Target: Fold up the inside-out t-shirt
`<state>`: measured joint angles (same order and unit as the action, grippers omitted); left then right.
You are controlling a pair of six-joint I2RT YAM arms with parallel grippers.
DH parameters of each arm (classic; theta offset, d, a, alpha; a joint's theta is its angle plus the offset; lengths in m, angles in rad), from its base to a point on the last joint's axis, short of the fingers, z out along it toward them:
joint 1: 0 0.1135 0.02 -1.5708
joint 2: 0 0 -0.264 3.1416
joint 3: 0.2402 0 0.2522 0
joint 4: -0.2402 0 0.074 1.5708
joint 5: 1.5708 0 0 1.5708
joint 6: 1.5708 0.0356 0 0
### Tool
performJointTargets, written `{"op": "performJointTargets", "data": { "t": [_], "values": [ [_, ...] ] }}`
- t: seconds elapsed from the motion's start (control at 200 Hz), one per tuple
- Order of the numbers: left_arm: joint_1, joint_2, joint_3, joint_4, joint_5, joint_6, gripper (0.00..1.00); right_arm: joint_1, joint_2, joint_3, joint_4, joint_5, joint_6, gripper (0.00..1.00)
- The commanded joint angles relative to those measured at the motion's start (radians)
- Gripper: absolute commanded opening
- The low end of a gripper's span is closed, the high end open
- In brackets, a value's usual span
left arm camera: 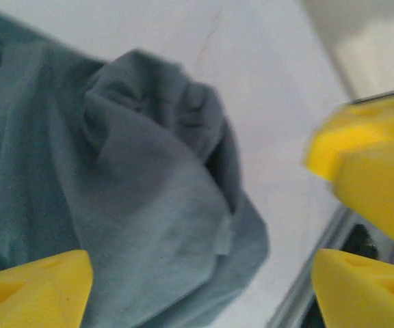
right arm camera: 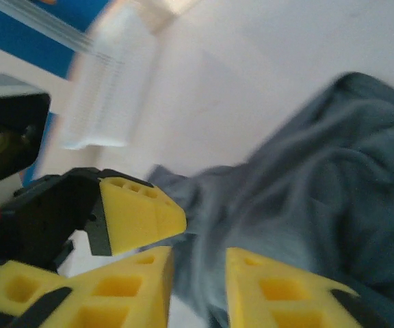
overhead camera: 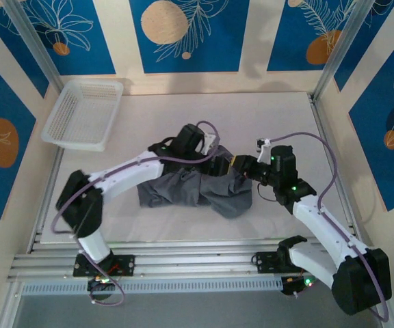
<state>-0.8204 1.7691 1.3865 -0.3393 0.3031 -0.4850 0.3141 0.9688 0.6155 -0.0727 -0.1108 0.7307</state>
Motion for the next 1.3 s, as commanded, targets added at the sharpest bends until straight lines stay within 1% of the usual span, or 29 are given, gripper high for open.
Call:
{"op": "performJointTargets", "data": {
  "t": [0.0,0.03,0.06,0.08,0.1,0.14,0.16,0.17,0.185,0.205,0.21,0.35,0.475,0.625,0.735,0.825,0.885,0.935,0.955,0.985,1.025,1.065,1.13,1.175,1.23,1.275,1.295],
  "values": [
    [-0.042,0.110,0.156,-0.101,-0.162,0.098,0.88,-0.001,0.041,0.076,-0.227,0.253,-0.028,0.35],
    [-0.050,0.141,0.185,-0.120,-0.212,0.112,0.87,-0.004,0.057,0.079,-0.245,0.266,-0.031,0.37],
    [-0.054,0.172,0.209,-0.138,-0.253,0.125,0.83,-0.007,0.073,0.079,-0.252,0.262,-0.035,0.38],
    [-0.056,0.190,0.221,-0.148,-0.271,0.134,0.78,-0.009,0.086,0.081,-0.253,0.250,-0.042,0.41],
    [-0.056,0.204,0.227,-0.156,-0.286,0.141,0.70,-0.010,0.099,0.082,-0.254,0.234,-0.051,0.42],
    [-0.057,0.223,0.224,-0.161,-0.305,0.150,0.50,-0.009,0.129,0.092,-0.263,0.210,-0.061,0.46],
    [-0.054,0.227,0.217,-0.160,-0.306,0.153,0.35,-0.008,0.145,0.101,-0.273,0.201,-0.063,0.47],
    [-0.054,0.227,0.212,-0.158,-0.305,0.153,0.25,-0.007,0.154,0.104,-0.277,0.195,-0.065,0.48],
    [-0.053,0.225,0.203,-0.156,-0.303,0.153,0.13,-0.007,0.166,0.110,-0.282,0.185,-0.069,0.49],
    [-0.052,0.222,0.190,-0.150,-0.295,0.153,0.01,-0.006,0.184,0.116,-0.287,0.170,-0.075,0.50],
    [-0.052,0.219,0.186,-0.149,-0.294,0.152,0.00,-0.006,0.189,0.118,-0.288,0.166,-0.077,0.51],
    [-0.037,0.103,0.027,-0.052,-0.218,0.109,0.00,0.015,0.310,0.188,-0.319,0.124,-0.104,0.54],
    [-0.028,0.013,-0.085,0.009,-0.186,0.058,0.00,0.049,0.418,0.264,-0.348,0.183,-0.128,0.55],
    [-0.029,-0.029,-0.159,0.047,-0.180,0.024,0.00,0.064,0.522,0.304,-0.343,0.251,-0.136,0.55],
    [-0.027,-0.047,-0.195,0.077,-0.181,0.010,0.00,0.072,0.571,0.313,-0.322,0.233,-0.140,0.50],
    [-0.026,-0.047,-0.204,0.081,-0.185,0.005,0.00,0.075,0.599,0.320,-0.317,0.197,-0.136,0.37],
    [-0.020,-0.049,-0.212,0.082,-0.186,0.002,0.00,0.075,0.597,0.317,-0.311,0.175,-0.134,0.25],
    [-0.011,-0.056,-0.222,0.085,-0.191,0.000,0.00,0.071,0.578,0.316,-0.310,0.159,-0.135,0.06],
    [-0.006,-0.060,-0.228,0.084,-0.193,0.002,0.00,0.068,0.563,0.315,-0.312,0.154,-0.134,0.00],
    [0.005,-0.067,-0.239,0.082,-0.196,0.003,0.00,0.063,0.535,0.313,-0.315,0.141,-0.133,0.00],
    [0.025,-0.081,-0.259,0.082,-0.204,0.007,0.00,0.050,0.477,0.308,-0.307,0.096,-0.127,0.00],
    [0.051,-0.097,-0.287,0.090,-0.211,0.012,0.00,0.031,0.406,0.295,-0.273,0.016,-0.110,0.00],
    [0.101,-0.109,-0.332,0.117,-0.203,0.029,0.00,-0.010,0.283,0.254,-0.157,-0.175,-0.061,0.00],
    [0.132,-0.105,-0.347,0.133,-0.176,0.050,0.00,-0.041,0.214,0.218,-0.053,-0.304,0.001,0.00],
    [0.157,-0.109,-0.352,0.154,-0.134,0.072,0.00,-0.073,0.166,0.182,0.075,-0.423,0.094,0.00],
    [0.163,-0.124,-0.351,0.169,-0.124,0.093,0.00,-0.089,0.158,0.178,0.143,-0.510,0.171,0.00],
    [0.162,-0.134,-0.349,0.175,-0.122,0.104,0.03,-0.091,0.161,0.183,0.158,-0.540,0.193,0.00]
  ]
}}
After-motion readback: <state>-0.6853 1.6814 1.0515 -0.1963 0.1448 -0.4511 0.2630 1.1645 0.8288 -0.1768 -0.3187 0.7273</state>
